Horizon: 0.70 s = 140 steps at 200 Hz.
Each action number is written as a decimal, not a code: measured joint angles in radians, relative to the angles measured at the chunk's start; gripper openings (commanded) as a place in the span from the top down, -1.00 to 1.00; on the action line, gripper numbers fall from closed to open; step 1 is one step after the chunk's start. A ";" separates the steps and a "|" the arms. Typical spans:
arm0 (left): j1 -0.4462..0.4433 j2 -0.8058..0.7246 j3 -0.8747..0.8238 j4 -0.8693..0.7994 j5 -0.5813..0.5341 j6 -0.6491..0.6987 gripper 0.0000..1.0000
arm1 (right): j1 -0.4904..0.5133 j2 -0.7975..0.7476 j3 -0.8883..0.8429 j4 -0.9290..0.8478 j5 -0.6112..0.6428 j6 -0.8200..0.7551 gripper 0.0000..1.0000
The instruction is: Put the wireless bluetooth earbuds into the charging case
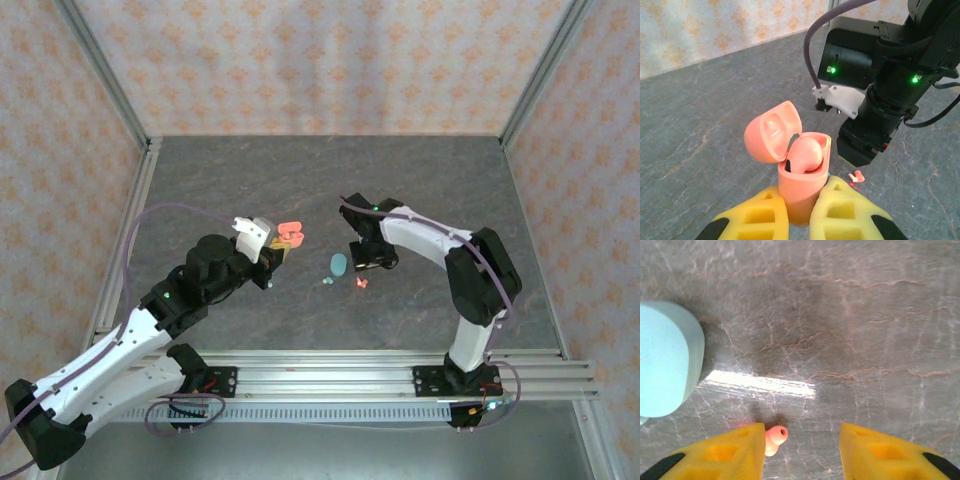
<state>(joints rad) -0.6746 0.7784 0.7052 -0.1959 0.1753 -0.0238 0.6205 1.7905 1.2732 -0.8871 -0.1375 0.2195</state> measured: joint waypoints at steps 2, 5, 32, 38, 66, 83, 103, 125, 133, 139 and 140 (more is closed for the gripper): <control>0.000 0.000 0.000 0.000 0.000 0.000 1.00 | -0.001 -0.001 0.002 -0.001 0.001 0.013 0.09; 0.000 0.000 0.000 0.000 0.000 0.000 1.00 | -0.002 -0.002 0.003 -0.001 0.002 0.017 0.09; 0.000 0.000 0.000 0.000 0.000 0.000 1.00 | -0.003 -0.055 -0.034 0.033 -0.029 0.167 0.10; 0.000 0.000 0.000 0.000 0.000 0.000 1.00 | -0.002 -0.080 -0.066 0.063 -0.048 0.210 0.12; 0.000 0.000 0.000 0.000 0.000 0.006 1.00 | 0.027 -0.199 -0.232 0.186 -0.094 0.390 0.24; 0.000 0.000 0.000 0.000 0.000 0.008 1.00 | 0.060 -0.212 -0.263 0.224 -0.095 0.452 0.41; 0.000 0.000 0.000 -0.001 0.000 0.012 1.00 | 0.068 -0.200 -0.255 0.253 -0.089 0.488 0.57; 0.000 0.000 0.000 -0.005 0.000 0.022 1.00 | 0.051 -0.137 -0.201 0.257 -0.082 0.495 0.69; 0.000 -0.002 0.000 -0.007 0.000 0.024 1.00 | 0.045 -0.108 -0.183 0.263 -0.079 0.491 0.69; 0.000 -0.006 0.000 -0.011 0.000 0.025 1.00 | 0.038 -0.088 -0.173 0.268 -0.078 0.490 0.70; 0.000 -0.006 0.000 -0.011 0.000 0.025 1.00 | 0.038 -0.086 -0.172 0.269 -0.078 0.490 0.70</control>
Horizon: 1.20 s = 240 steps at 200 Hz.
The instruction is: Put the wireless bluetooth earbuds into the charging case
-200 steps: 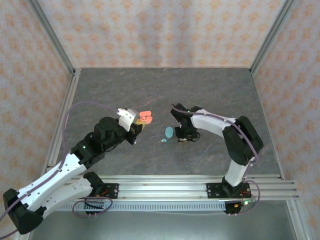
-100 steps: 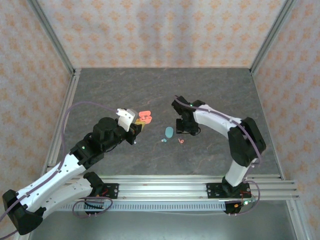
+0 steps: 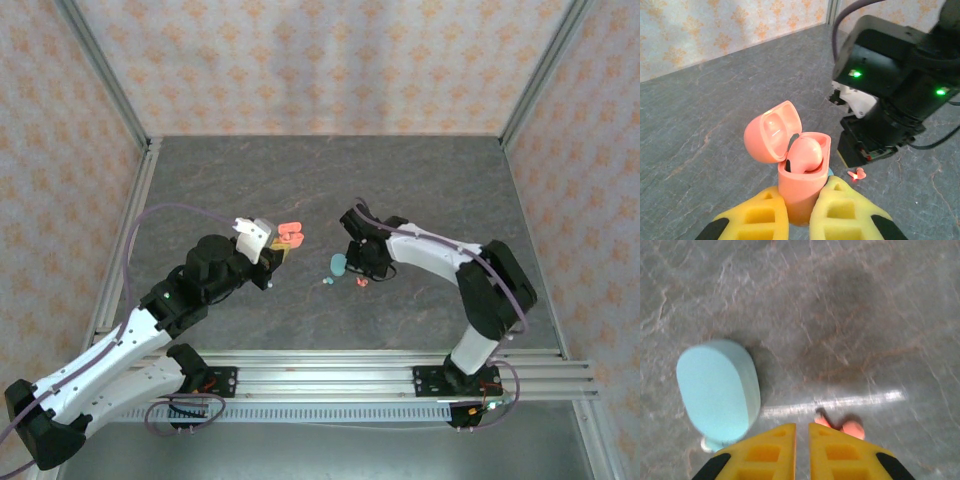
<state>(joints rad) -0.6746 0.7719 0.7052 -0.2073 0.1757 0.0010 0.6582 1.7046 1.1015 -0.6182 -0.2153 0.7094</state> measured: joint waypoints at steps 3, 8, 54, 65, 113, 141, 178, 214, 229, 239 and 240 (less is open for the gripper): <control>0.000 -0.003 0.000 -0.003 0.000 0.000 1.00 | -0.004 0.010 0.004 0.002 0.001 -0.002 0.70; 0.000 -0.008 0.000 -0.006 0.000 0.000 1.00 | -0.009 0.025 0.010 0.004 0.003 -0.003 0.77; 0.000 -0.050 0.000 -0.017 0.000 0.000 1.00 | -0.039 0.140 0.070 0.003 0.000 -0.039 1.00; 0.000 -0.054 0.000 -0.025 -0.001 0.000 1.00 | -0.039 0.139 0.070 0.009 -0.010 -0.041 1.00; 0.000 -0.064 0.000 -0.037 -0.001 0.001 1.00 | 0.000 0.122 0.044 0.023 -0.014 -0.040 1.00; 0.000 -0.064 0.000 -0.037 -0.001 0.001 1.00 | 0.041 0.083 -0.006 0.025 -0.019 -0.030 1.00; 0.000 -0.062 0.000 -0.037 -0.001 0.000 1.00 | 0.069 0.024 -0.072 0.015 -0.020 -0.013 1.00; 0.000 -0.063 0.000 -0.037 -0.001 0.000 1.00 | 0.101 -0.051 -0.121 0.003 -0.018 0.005 1.00; 0.000 -0.061 0.000 -0.037 0.000 0.000 1.00 | 0.105 -0.079 -0.132 0.002 -0.013 0.010 1.00; 0.000 -0.058 0.000 -0.037 0.000 0.000 1.00 | 0.104 -0.087 -0.138 0.002 -0.008 0.010 1.00; 0.000 -0.058 0.000 -0.036 0.000 0.000 1.00 | 0.104 -0.087 -0.138 0.002 -0.009 0.010 1.00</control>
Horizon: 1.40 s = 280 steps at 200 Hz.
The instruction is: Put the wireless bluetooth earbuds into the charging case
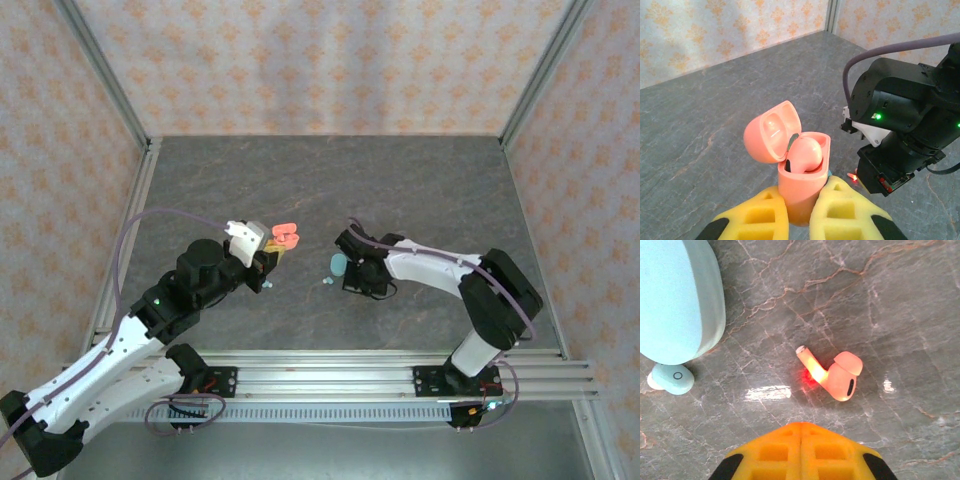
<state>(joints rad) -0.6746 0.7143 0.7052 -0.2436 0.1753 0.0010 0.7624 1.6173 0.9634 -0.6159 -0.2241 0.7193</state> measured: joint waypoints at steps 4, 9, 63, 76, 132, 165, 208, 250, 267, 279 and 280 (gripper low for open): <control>0.000 0.002 0.000 0.000 0.000 0.000 1.00 | -0.001 -0.001 -0.003 0.000 0.003 0.000 1.00; 0.000 0.005 0.000 0.000 0.000 0.000 1.00 | -0.003 -0.001 -0.007 0.000 0.004 0.000 1.00; 0.000 0.015 0.001 0.000 0.000 0.000 1.00 | -0.047 0.023 -0.043 0.011 0.006 -0.003 1.00; 0.000 0.015 0.005 -0.001 0.000 0.000 1.00 | -0.051 0.024 -0.042 0.011 0.003 -0.009 1.00; 0.000 0.029 0.029 0.000 0.000 0.000 1.00 | -0.109 0.038 -0.025 0.010 -0.024 -0.037 1.00; 0.000 0.041 0.033 0.000 0.000 0.000 1.00 | -0.133 0.079 0.024 -0.036 -0.055 -0.061 1.00; 0.000 0.041 0.033 -0.001 0.000 0.000 1.00 | -0.164 0.155 0.121 -0.131 -0.089 -0.109 0.99; 0.000 0.041 0.033 -0.001 0.000 0.000 1.00 | -0.241 0.202 0.231 -0.085 -0.029 -0.172 0.97; 0.000 0.041 0.033 -0.001 0.000 0.000 1.00 | -0.279 0.214 0.259 -0.070 -0.005 -0.195 0.97; 0.000 0.041 0.033 -0.001 0.000 0.000 1.00 | -0.293 0.225 0.280 -0.072 0.011 -0.210 0.97; 0.000 0.042 0.033 -0.001 0.000 0.000 1.00 | -0.293 0.225 0.281 -0.072 0.012 -0.212 0.97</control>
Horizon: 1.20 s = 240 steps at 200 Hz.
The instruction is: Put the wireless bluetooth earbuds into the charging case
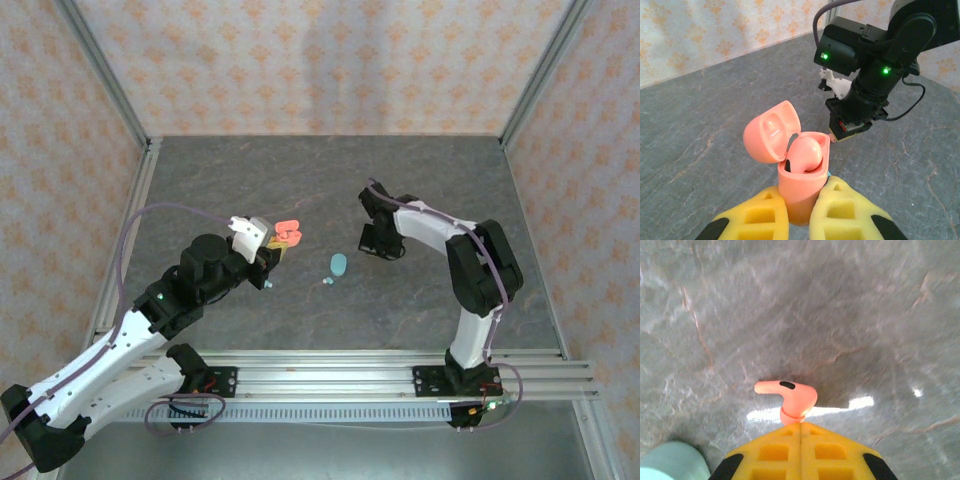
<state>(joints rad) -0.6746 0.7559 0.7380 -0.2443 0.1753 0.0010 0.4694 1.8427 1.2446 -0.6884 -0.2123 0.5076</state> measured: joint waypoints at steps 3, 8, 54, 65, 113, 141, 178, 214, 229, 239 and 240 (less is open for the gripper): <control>0.000 0.000 0.000 0.000 0.000 0.000 1.00 | -0.001 0.003 0.006 -0.001 0.003 -0.003 0.97; 0.000 0.001 0.000 0.000 0.000 0.000 1.00 | -0.002 0.009 0.017 -0.004 0.009 -0.010 0.97; 0.000 0.018 0.000 0.000 0.000 0.001 1.00 | -0.008 0.032 0.087 -0.030 0.041 -0.050 0.96; 0.000 0.018 0.000 0.000 0.000 0.000 1.00 | -0.013 0.032 0.097 -0.038 0.045 -0.054 0.95; 0.000 0.023 0.000 0.000 0.000 0.001 1.00 | -0.015 0.030 0.129 -0.050 0.047 -0.039 0.57; 0.000 0.031 0.000 0.000 0.000 0.001 1.00 | -0.015 -0.001 0.042 -0.014 0.020 0.014 0.29; 0.000 0.039 0.000 0.000 0.000 0.002 1.00 | -0.015 -0.015 -0.036 0.039 -0.030 0.083 0.03; 0.000 0.039 0.000 0.000 0.000 0.003 1.00 | -0.015 -0.019 -0.070 0.082 -0.050 0.134 0.00; 0.000 0.039 0.000 0.000 0.000 0.006 1.00 | -0.015 -0.019 -0.069 0.095 -0.050 0.145 -0.01; 0.000 0.039 0.000 0.000 0.000 0.008 1.00 | -0.015 -0.019 -0.068 0.100 -0.050 0.151 -0.01; 0.000 0.039 0.000 0.000 0.000 0.008 1.00 | -0.015 -0.019 -0.068 0.100 -0.050 0.151 -0.01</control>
<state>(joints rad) -0.6746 0.7948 0.7383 -0.2440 0.1757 0.0093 0.4545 1.8240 1.1763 -0.5884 -0.2623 0.6586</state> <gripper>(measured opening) 0.113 0.501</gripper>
